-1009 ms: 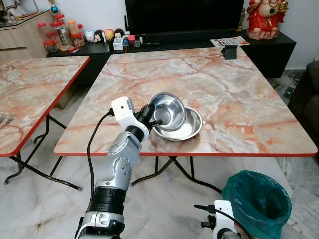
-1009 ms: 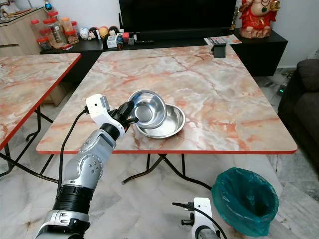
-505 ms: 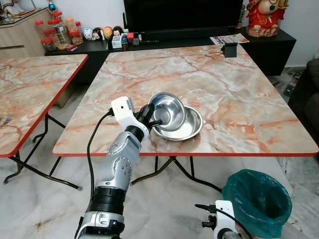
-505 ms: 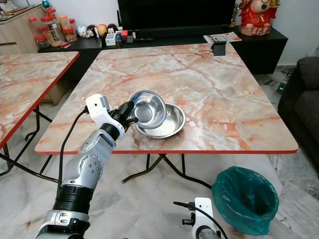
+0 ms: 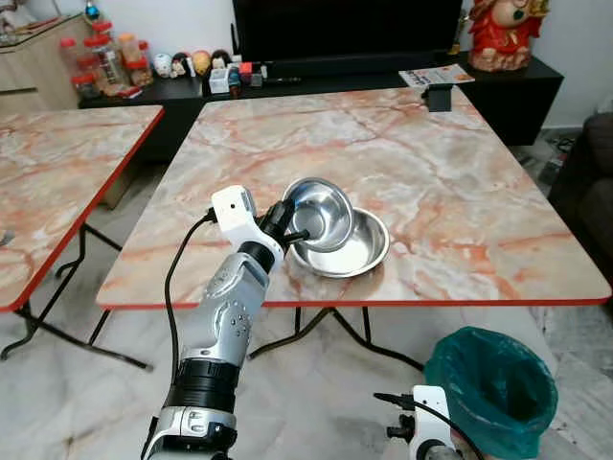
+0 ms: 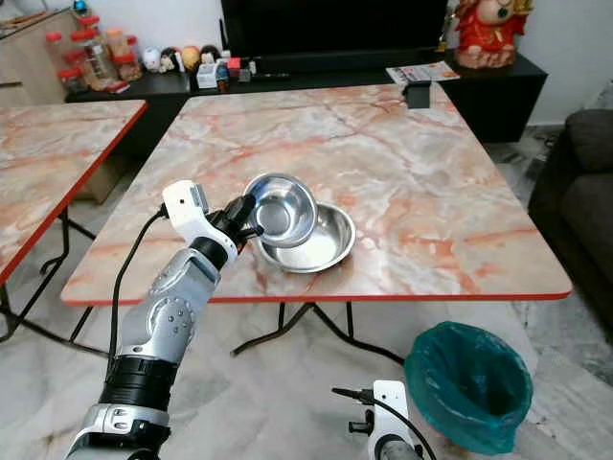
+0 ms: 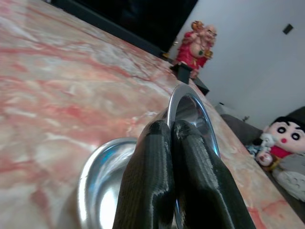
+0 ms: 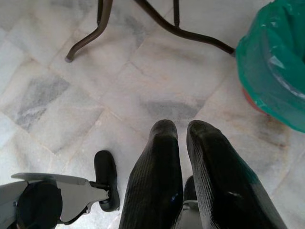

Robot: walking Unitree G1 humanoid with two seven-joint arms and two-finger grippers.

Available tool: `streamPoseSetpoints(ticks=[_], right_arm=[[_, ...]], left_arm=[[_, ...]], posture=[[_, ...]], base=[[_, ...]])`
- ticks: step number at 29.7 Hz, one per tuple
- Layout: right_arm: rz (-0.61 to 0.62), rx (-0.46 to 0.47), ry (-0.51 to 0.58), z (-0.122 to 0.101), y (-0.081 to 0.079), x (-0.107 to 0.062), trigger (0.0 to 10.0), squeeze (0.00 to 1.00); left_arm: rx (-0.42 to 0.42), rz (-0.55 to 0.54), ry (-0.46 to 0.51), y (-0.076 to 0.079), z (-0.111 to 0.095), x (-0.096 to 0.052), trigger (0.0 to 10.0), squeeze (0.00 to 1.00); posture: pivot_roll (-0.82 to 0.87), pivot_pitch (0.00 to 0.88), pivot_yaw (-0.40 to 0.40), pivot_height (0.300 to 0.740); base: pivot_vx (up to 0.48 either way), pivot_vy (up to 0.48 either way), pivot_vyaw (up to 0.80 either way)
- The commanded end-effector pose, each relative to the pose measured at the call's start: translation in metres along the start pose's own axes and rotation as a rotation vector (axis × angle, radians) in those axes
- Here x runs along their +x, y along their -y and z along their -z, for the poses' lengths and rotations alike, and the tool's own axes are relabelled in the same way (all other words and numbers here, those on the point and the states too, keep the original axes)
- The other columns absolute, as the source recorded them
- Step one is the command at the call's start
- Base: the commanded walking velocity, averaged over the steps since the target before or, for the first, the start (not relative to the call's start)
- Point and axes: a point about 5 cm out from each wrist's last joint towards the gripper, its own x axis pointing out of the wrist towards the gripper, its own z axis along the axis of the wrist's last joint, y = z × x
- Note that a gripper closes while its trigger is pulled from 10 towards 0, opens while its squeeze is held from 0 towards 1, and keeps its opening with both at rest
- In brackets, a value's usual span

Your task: Setting the table

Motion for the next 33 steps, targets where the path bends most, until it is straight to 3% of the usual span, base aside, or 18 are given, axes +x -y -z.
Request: streamPoseSetpoints(ticks=[1,6,25,33], right_arm=[[-0.016,0.028,-0.011,-0.0001,-0.0040,0.0006,10.0,0.00],[-0.008,0.020,-0.004,-0.0009,-0.0035,0.0007,10.0,0.00],[-0.004,0.017,-0.008,0.0008,-0.0012,0.0001,10.0,0.00],[-0.012,0.022,-0.009,0.0010,-0.0024,0.0001,10.0,0.00]], left_arm=[[0.018,0.012,0.029,0.0027,-0.0076,0.0013,10.0,0.00],[0.018,0.018,0.028,0.0033,-0.0074,0.0011,10.0,0.00],[0.012,0.047,0.008,0.0065,-0.0032,-0.0011,10.0,0.00],[0.017,0.042,0.009,0.0062,-0.0038,-0.0006,10.0,0.00]], posture=[[0.01,0.000,0.080,0.700],[0.01,0.000,0.080,0.686],[0.01,0.000,0.078,0.686],[0.01,0.000,0.081,0.686]], base=[[0.307,0.000,0.00],[0.287,0.000,0.00],[0.000,0.000,0.00],[0.264,0.000,0.00]])
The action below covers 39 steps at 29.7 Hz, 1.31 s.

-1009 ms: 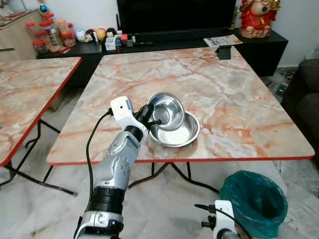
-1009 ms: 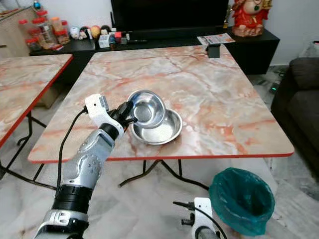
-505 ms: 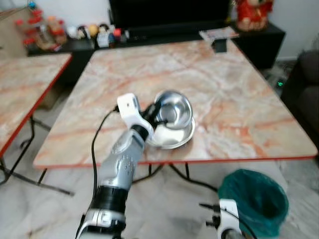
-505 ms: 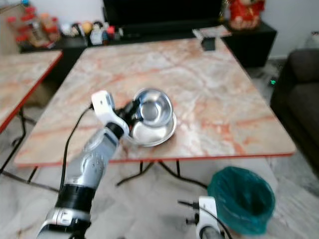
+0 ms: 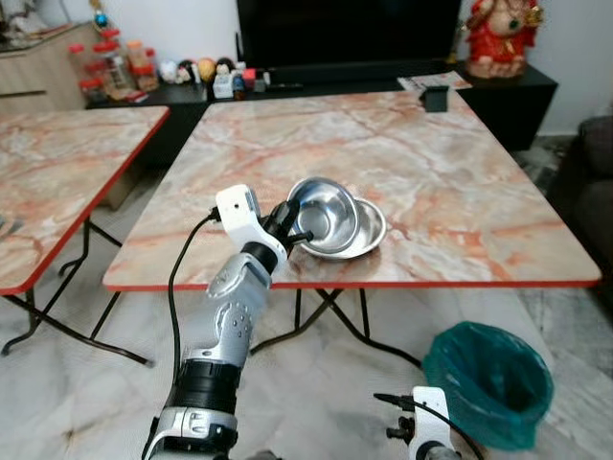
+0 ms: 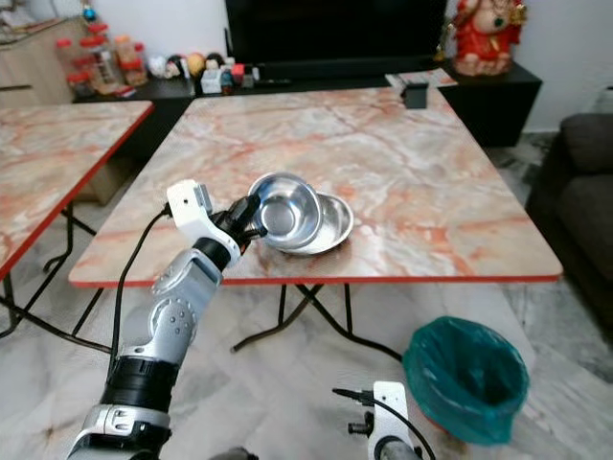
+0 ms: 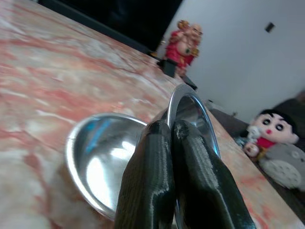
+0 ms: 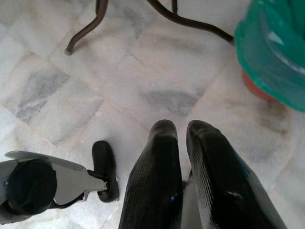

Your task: Setting the table

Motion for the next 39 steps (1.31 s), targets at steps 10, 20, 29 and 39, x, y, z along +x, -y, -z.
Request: streamPoseSetpoints(ticks=[10,20,29,39], right_arm=[[-0.008,0.008,0.031,-0.0107,-0.0044,0.0023,10.0,0.00],[-0.005,0.019,0.015,-0.0088,-0.0039,0.0022,10.0,0.00],[-0.003,0.016,0.029,-0.0112,-0.0038,0.0024,10.0,0.00],[-0.001,0.017,0.028,-0.0106,-0.0035,0.0023,10.0,0.00]], left_arm=[[0.018,-0.019,0.034,-0.0060,-0.0103,-0.0028,10.0,0.00],[0.016,-0.013,0.037,-0.0047,-0.0109,-0.0026,10.0,0.00],[0.017,-0.007,0.039,-0.0038,-0.0115,-0.0025,10.0,0.00],[0.015,0.001,0.038,-0.0021,-0.0118,-0.0027,10.0,0.00]], posture=[[0.01,0.000,0.082,0.686],[0.01,0.000,0.080,0.686],[0.01,0.000,0.081,0.686],[0.01,0.000,0.082,0.686]], base=[[0.272,0.000,0.00],[0.271,0.000,-0.06],[0.272,0.000,-0.18],[0.269,0.000,0.00]])
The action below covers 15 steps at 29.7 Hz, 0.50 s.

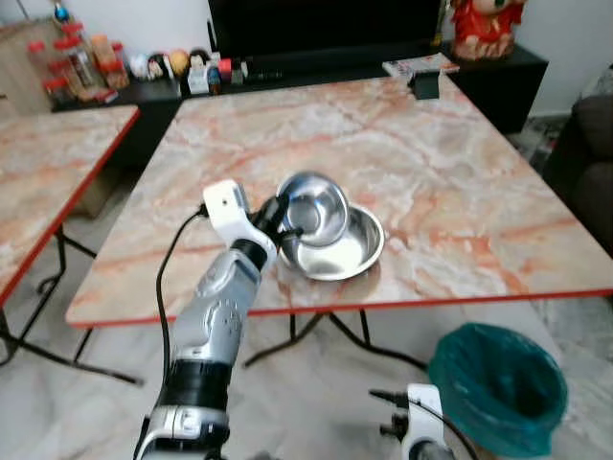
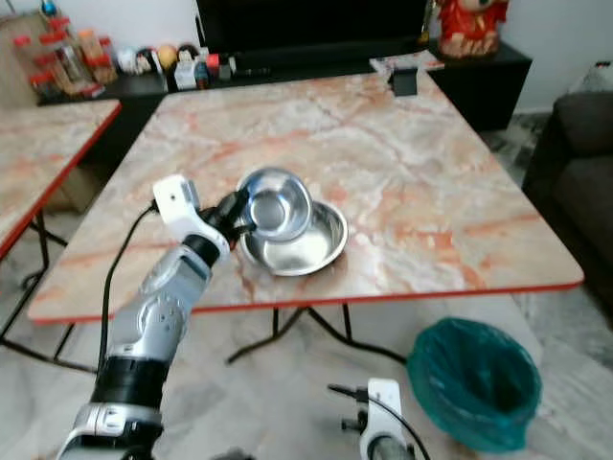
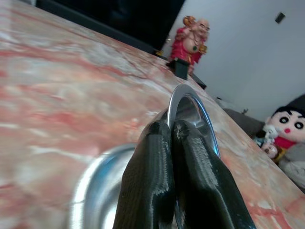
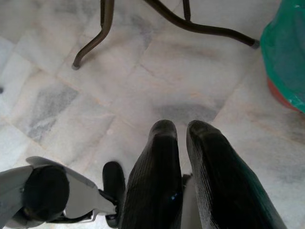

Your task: Setting the table

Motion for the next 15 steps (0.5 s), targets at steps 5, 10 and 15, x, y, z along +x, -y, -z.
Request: streamPoseSetpoints(ticks=[5,10,15], right_arm=[[0.010,0.000,0.004,-0.0012,0.0029,0.0000,10.0,0.00],[0.008,-0.002,0.004,-0.0013,0.0027,0.0000,10.0,0.00],[0.002,0.006,0.013,-0.0024,0.0021,0.0001,10.0,0.00]], left_arm=[[0.004,0.033,0.001,0.0085,-0.0016,0.0019,10.0,0.00],[0.004,0.033,0.001,0.0079,-0.0026,0.0016,10.0,0.00],[0.001,0.040,-0.007,0.0088,-0.0005,0.0004,10.0,0.00]], posture=[[0.01,0.000,0.083,0.686],[0.01,0.000,0.082,0.686],[0.01,0.000,0.082,0.686]], base=[[0.270,0.000,0.00],[0.053,0.000,0.00],[0.000,0.000,0.00]])
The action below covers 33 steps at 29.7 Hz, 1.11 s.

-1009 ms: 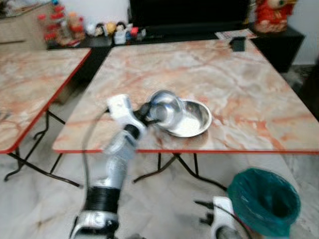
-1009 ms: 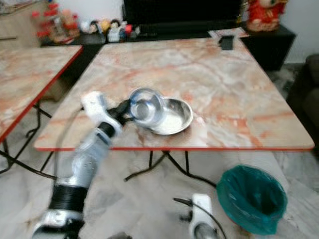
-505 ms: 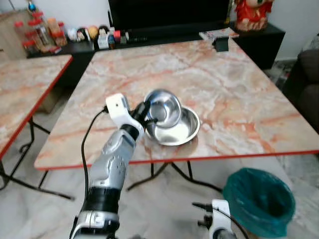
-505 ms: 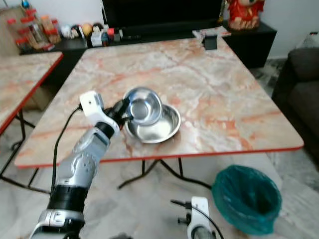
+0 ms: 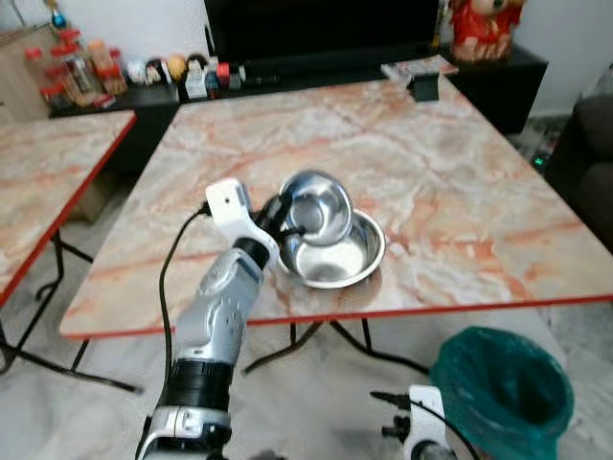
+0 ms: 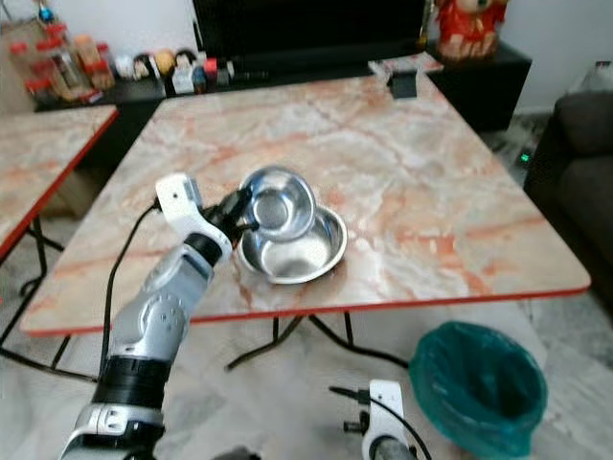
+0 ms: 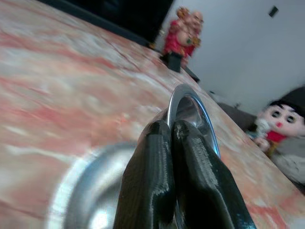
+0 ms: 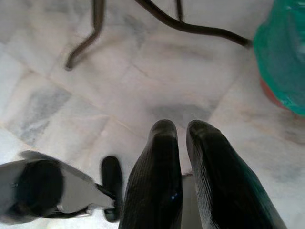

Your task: Setting the table

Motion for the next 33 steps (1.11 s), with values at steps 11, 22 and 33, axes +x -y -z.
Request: streamPoseSetpoints(ticks=[11,22,33], right_arm=[[-0.013,0.022,0.035,-0.0054,-0.0034,0.0007,10.0,0.00],[-0.024,0.012,0.039,-0.0061,-0.0055,0.0009,10.0,0.00],[-0.016,0.030,0.026,-0.0044,-0.0055,0.0009,10.0,0.00]], left_arm=[[0.011,0.003,0.022,-0.0024,-0.0083,-0.0023,10.0,0.00],[0.012,0.014,0.021,-0.0019,-0.0089,-0.0022,10.0,0.00],[0.015,0.021,0.018,-0.0012,-0.0088,-0.0017,10.0,0.00]], posture=[[0.01,0.000,0.084,0.727],[0.01,0.000,0.088,0.740],[0.01,0.000,0.090,0.740]], base=[[0.000,0.000,0.00],[0.000,0.000,0.00],[0.000,0.000,0.00]])
